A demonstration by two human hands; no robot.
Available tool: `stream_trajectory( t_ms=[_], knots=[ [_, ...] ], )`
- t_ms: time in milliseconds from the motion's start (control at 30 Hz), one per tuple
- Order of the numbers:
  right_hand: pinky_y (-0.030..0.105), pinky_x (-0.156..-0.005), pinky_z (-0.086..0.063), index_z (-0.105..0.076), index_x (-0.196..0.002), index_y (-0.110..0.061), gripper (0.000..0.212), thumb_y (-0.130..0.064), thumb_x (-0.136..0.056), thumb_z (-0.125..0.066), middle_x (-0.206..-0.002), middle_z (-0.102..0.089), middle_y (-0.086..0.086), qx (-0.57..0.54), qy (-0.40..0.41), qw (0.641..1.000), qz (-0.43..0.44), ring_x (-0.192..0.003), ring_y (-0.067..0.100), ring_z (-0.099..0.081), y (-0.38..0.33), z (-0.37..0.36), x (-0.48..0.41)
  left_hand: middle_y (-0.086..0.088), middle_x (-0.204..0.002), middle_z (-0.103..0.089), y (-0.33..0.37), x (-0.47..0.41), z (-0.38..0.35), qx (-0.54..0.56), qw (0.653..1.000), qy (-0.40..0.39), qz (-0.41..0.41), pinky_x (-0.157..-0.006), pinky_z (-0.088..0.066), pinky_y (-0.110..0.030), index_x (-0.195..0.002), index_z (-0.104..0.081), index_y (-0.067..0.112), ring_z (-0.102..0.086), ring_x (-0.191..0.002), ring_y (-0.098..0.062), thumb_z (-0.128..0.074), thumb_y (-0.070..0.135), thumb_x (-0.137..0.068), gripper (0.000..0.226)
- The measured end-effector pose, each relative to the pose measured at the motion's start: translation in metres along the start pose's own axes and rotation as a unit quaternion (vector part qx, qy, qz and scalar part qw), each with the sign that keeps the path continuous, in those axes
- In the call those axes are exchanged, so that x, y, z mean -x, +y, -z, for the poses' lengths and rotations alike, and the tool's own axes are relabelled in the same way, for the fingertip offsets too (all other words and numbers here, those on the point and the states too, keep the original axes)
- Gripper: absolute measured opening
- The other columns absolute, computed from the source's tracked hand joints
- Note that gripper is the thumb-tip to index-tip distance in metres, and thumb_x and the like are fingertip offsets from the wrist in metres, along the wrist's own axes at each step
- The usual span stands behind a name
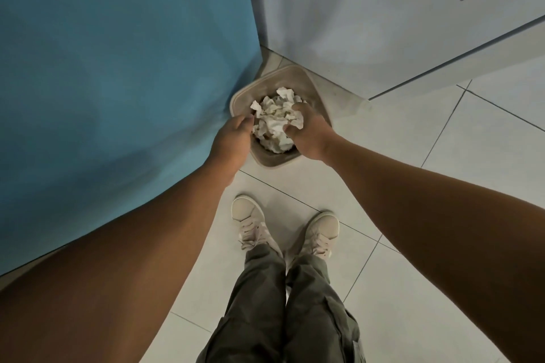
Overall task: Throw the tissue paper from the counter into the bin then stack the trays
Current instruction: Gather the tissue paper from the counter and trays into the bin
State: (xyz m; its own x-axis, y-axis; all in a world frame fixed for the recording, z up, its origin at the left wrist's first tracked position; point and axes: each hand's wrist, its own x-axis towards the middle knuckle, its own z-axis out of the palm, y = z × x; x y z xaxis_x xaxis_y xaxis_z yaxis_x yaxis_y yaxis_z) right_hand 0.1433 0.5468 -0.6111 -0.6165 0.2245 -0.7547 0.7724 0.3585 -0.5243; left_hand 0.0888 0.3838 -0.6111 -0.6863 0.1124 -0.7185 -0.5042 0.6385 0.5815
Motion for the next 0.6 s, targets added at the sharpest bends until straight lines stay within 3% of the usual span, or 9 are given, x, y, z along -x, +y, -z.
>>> stream_trajectory(
  t_ms=[67, 200, 300, 400, 600],
  knots=[
    [0.042, -0.105, -0.042, -0.023, -0.150, -0.032, 0.067, -0.041, -0.092, -0.054, -0.150, -0.034, 0.014, 0.005, -0.013, 1.000, -0.021, -0.132, 0.033, -0.041, 0.003, 0.003, 0.004, 0.001, -0.130, -0.060, 0.003, 0.006, 0.004, -0.019, 1.000, 0.006, -0.009, -0.093, -0.039, -0.030, -0.129, -0.059, 0.021, -0.054, -0.117, -0.018, -0.041, 0.042, -0.101, 0.039],
    [0.047, -0.108, -0.040, -0.026, -0.147, -0.035, 0.084, -0.068, -0.072, -0.044, -0.145, -0.045, 0.006, -0.033, 0.007, 0.999, -0.017, -0.130, 0.030, -0.045, 0.022, 0.009, 0.014, 0.003, -0.124, -0.061, 0.019, 0.026, 0.015, -0.061, 0.997, 0.023, -0.047, -0.096, -0.042, -0.033, -0.123, -0.062, 0.024, -0.054, -0.115, -0.019, -0.042, 0.039, -0.100, 0.034],
    [0.038, -0.103, -0.042, -0.035, -0.144, -0.025, 0.065, -0.053, -0.088, -0.050, -0.136, -0.054, 0.007, -0.030, 0.020, 0.999, -0.009, -0.123, 0.029, -0.051, -0.002, 0.032, 0.066, 0.008, -0.120, -0.059, 0.041, 0.050, 0.019, -0.069, 0.996, 0.025, -0.058, -0.097, -0.040, -0.029, -0.124, -0.061, 0.021, -0.054, -0.115, -0.016, -0.048, 0.037, -0.097, 0.033],
    [0.033, -0.094, -0.040, -0.037, -0.142, -0.017, 0.052, -0.036, -0.097, -0.052, -0.135, -0.054, 0.011, 0.004, 0.047, 0.999, 0.006, -0.122, 0.031, -0.052, -0.017, 0.055, 0.112, 0.000, -0.132, -0.061, 0.070, 0.085, 0.024, -0.101, 0.991, 0.018, -0.085, -0.103, -0.041, -0.031, -0.131, -0.058, 0.026, -0.055, -0.122, -0.022, -0.051, 0.044, -0.094, 0.041],
    [0.038, -0.110, -0.033, -0.038, -0.145, -0.016, 0.055, -0.034, -0.096, -0.054, -0.146, -0.046, 0.008, 0.052, 0.104, 0.989, 0.095, -0.134, 0.028, -0.041, -0.068, 0.098, 0.202, -0.007, -0.124, -0.063, 0.137, 0.187, 0.045, -0.192, 0.956, 0.068, -0.211, -0.103, -0.042, -0.035, -0.129, -0.059, 0.024, -0.054, -0.119, -0.028, -0.058, 0.030, -0.092, 0.037]
  ],
)
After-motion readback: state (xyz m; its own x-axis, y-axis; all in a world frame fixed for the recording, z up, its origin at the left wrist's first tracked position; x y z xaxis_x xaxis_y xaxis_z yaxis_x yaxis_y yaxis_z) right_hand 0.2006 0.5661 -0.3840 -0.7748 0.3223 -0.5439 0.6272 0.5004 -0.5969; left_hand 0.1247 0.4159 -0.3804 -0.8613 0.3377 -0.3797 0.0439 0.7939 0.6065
